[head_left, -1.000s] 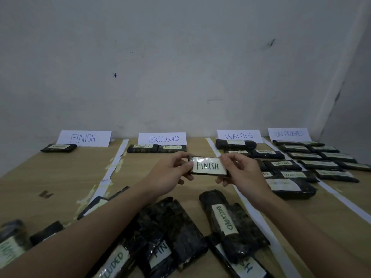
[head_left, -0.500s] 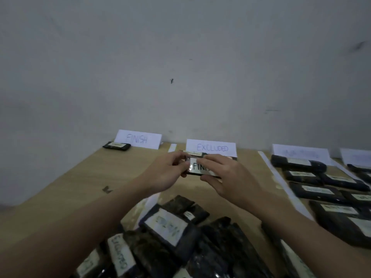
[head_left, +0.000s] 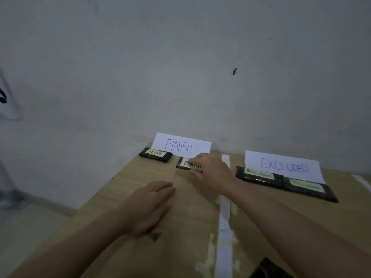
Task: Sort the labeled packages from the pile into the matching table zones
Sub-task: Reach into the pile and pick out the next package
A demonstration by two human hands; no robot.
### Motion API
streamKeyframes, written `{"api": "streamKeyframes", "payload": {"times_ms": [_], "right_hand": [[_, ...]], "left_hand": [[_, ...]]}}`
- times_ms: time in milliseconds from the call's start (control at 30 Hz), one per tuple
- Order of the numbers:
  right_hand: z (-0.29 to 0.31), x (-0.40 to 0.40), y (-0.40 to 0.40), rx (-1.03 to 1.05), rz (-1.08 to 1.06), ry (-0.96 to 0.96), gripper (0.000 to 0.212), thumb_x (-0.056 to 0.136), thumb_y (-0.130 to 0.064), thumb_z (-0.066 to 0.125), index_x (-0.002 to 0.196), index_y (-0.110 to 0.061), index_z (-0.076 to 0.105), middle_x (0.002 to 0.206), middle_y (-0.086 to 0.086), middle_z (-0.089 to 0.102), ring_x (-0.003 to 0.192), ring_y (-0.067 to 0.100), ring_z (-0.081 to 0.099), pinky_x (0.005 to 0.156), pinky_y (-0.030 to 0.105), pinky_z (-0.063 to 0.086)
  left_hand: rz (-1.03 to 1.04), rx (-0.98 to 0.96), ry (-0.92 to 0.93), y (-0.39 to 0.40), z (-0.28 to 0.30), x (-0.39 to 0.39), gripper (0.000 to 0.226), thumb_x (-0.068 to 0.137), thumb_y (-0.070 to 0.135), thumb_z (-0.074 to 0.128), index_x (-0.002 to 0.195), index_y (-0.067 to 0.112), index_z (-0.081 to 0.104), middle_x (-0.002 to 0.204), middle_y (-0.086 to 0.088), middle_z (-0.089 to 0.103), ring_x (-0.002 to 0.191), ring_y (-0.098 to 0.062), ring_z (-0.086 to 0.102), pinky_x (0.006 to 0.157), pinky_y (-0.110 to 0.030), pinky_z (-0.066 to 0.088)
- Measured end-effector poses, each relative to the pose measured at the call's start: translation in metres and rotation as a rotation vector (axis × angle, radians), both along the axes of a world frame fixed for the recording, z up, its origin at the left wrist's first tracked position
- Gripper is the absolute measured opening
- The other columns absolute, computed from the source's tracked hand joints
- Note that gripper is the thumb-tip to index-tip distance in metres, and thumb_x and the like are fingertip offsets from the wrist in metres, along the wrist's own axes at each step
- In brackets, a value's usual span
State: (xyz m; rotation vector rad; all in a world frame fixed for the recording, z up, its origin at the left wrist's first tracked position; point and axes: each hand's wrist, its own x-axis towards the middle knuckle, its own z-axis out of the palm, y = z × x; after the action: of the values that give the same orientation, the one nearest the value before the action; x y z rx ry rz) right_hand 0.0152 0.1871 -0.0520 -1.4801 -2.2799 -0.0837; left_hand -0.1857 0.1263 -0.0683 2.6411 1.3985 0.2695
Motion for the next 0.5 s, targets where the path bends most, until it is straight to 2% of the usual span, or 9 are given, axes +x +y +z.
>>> {"api": "streamKeyframes", "payload": {"times_ms": [67,133,267,400,500], "right_hand": [[-0.01,-0.01,0.028,-0.024,-0.011,0.012,0.028,0.091,-0.03,0.053,0.11,-0.012,0.063,0.11,0.008,0.061,0.103,0.025,0.054,0.083,0.04,0.047],[-0.017,-0.018,0.05,-0.042,-0.019,0.015,0.029,0.09,-0.03,0.053,0.109,-0.01,0.063,0.109,0.009,0.06,0.104,0.026,0.052,0.084,0.04,0.046],[-0.029,-0.029,0.075,-0.076,-0.027,-0.019,0.031,0.091,-0.031,0.052,0.109,-0.009,0.062,0.111,0.011,0.059,0.107,0.027,0.051,0.086,0.04,0.046],[-0.03,-0.03,0.074,-0.047,-0.035,-0.07,0.037,0.091,-0.036,0.05,0.121,-0.015,0.057,0.119,0.009,0.055,0.113,0.025,0.046,0.089,0.038,0.041],[-0.021,-0.023,0.061,-0.036,-0.028,-0.082,0.043,0.091,-0.037,0.05,0.13,-0.018,0.049,0.13,0.007,0.05,0.12,0.024,0.043,0.094,0.038,0.038]], "left_hand": [[0.012,0.017,0.008,0.008,-0.013,-0.006,0.088,0.071,0.071,-0.002,0.145,0.03,0.021,0.154,0.015,0.016,0.14,0.002,0.008,0.106,-0.007,0.0],[0.033,0.031,-0.037,0.013,-0.021,-0.008,0.088,0.067,0.068,-0.009,0.145,0.036,0.017,0.153,0.021,0.011,0.137,0.009,0.001,0.106,-0.008,-0.002],[0.038,0.027,-0.117,0.014,-0.03,-0.009,0.083,0.071,0.077,-0.001,0.143,0.041,0.02,0.15,0.028,0.013,0.13,0.017,0.0,0.099,-0.004,-0.006],[0.04,0.038,-0.118,0.014,-0.03,-0.008,0.077,0.072,0.064,0.001,0.143,0.04,0.021,0.151,0.026,0.015,0.129,0.017,0.002,0.101,-0.007,-0.003],[0.042,0.032,-0.07,0.013,-0.027,-0.007,0.081,0.069,0.063,-0.003,0.143,0.039,0.02,0.151,0.025,0.015,0.132,0.014,0.006,0.104,-0.012,0.003]]}}
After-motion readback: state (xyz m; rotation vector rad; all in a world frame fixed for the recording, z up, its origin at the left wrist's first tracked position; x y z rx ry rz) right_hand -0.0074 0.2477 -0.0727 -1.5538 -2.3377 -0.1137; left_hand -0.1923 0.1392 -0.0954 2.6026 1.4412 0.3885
